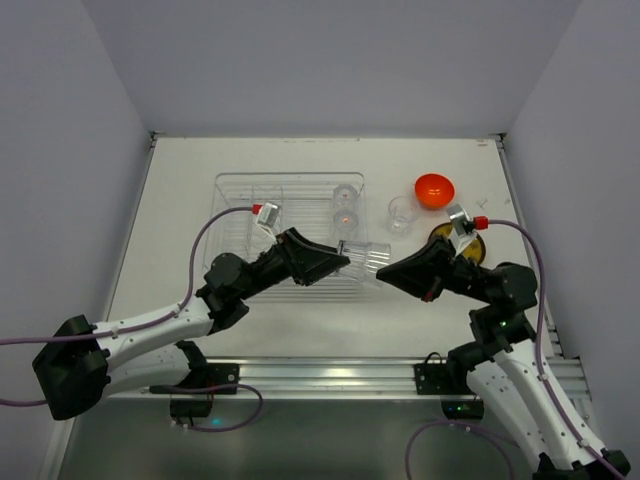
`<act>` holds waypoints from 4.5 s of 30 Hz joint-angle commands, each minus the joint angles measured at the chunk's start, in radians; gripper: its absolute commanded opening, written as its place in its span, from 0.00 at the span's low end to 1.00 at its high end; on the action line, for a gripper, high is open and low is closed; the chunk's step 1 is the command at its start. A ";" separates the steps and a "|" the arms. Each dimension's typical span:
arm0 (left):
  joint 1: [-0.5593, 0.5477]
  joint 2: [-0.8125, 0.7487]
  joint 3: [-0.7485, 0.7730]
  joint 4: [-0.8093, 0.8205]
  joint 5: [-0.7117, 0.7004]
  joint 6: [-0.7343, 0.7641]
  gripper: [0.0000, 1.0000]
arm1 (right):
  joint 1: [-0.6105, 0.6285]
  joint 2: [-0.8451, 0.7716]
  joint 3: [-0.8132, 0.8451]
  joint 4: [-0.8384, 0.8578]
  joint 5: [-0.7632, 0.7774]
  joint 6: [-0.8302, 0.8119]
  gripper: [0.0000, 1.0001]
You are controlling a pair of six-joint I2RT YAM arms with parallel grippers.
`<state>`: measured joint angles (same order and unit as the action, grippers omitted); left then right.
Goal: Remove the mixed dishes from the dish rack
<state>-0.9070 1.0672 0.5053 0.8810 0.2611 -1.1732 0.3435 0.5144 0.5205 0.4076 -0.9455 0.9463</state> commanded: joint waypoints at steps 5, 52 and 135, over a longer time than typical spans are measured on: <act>-0.021 -0.018 0.002 0.085 -0.042 0.012 0.25 | 0.008 -0.019 0.016 0.033 0.122 -0.039 0.00; -0.038 -0.472 0.190 -1.378 -0.661 0.409 1.00 | 0.091 1.205 0.832 -1.199 1.162 -0.629 0.00; 0.053 0.567 0.870 -1.386 -0.749 0.362 0.00 | 0.104 0.064 0.402 -1.077 0.949 -0.563 0.99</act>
<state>-0.8516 1.8351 1.4578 -0.6109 -0.4500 -0.7727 0.4450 0.5793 0.9558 -0.7506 0.0940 0.3695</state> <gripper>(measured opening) 0.723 0.989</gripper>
